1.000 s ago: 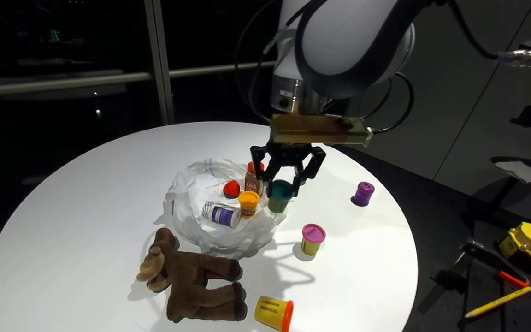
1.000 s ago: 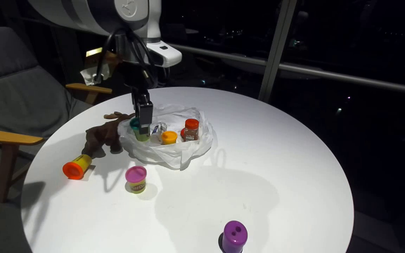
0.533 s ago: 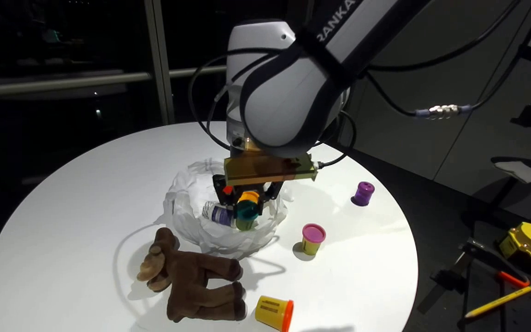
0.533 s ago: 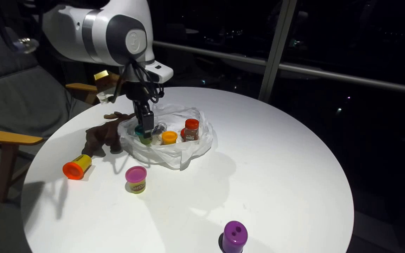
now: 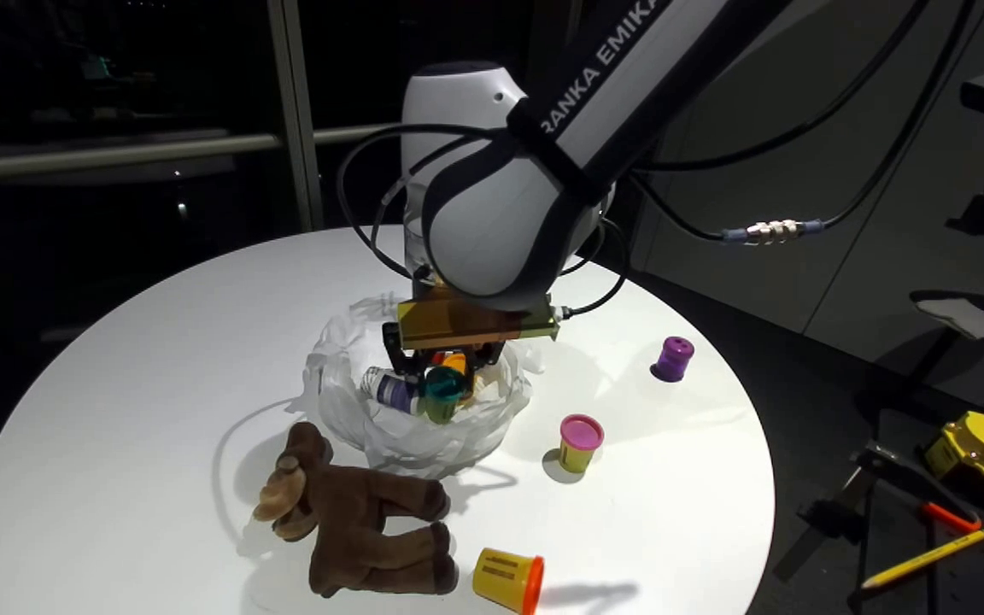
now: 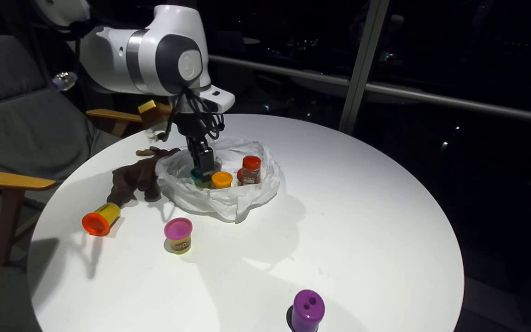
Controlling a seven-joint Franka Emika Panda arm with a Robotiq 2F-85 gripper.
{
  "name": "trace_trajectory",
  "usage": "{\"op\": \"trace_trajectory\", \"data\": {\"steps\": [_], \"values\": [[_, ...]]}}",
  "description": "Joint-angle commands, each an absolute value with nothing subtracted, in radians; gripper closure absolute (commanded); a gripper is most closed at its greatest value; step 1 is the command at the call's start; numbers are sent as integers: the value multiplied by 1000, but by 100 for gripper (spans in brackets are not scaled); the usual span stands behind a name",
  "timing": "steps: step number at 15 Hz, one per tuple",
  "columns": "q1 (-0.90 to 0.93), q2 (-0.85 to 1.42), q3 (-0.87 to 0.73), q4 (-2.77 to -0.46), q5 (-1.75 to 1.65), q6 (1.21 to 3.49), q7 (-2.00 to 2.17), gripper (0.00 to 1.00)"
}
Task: Put the objects on the table into the plastic bag.
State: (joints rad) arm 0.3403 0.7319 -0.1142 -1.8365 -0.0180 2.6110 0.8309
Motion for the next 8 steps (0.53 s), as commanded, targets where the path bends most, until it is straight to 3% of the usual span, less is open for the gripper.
{"op": "trace_trajectory", "data": {"steps": [1, 2, 8], "values": [[335, 690, -110, -1846, -38, 2550, 794, 8], [337, 656, -114, -1874, -45, 2533, 784, 1], [364, 453, -183, -2112, -250, 2532, 755, 0]]}}
